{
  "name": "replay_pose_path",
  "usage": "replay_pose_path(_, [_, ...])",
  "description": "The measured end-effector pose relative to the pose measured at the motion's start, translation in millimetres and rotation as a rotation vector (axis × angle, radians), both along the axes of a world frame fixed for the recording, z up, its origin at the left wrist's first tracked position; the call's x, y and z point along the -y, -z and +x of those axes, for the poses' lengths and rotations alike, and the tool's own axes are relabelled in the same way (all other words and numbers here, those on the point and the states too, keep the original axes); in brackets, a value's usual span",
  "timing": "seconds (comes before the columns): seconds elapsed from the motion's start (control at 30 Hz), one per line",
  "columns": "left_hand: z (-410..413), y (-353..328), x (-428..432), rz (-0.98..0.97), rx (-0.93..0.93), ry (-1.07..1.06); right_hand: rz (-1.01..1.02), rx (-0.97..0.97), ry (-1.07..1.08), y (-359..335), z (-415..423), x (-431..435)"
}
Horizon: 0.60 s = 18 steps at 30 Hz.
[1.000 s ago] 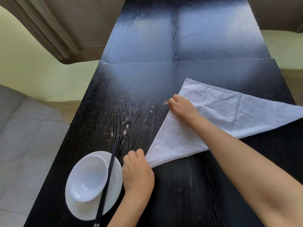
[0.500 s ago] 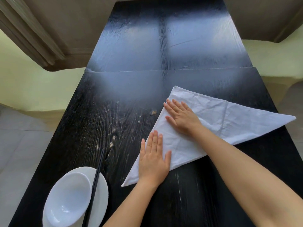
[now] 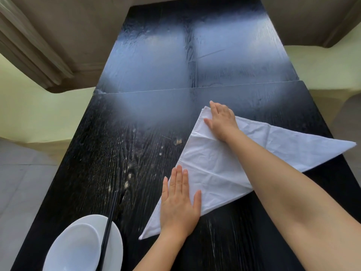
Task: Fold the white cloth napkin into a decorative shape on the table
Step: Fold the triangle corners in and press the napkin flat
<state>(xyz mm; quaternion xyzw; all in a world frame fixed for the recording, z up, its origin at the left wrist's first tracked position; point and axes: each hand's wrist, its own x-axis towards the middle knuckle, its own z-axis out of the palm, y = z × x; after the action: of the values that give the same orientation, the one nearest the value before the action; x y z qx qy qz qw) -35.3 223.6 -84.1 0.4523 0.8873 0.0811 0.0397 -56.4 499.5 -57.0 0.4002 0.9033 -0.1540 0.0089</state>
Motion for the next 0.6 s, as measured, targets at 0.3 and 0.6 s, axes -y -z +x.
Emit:
replay_pose_path(0.3, [1,-3,1,-0.025,0.000,-0.002,0.048,-0.257,0.195,-4,-21,-18])
replay_pose_path(0.6, [4,-2,2,-0.037,-0.014,-0.005,0.245,-0.263,0.106,12,-27,-12])
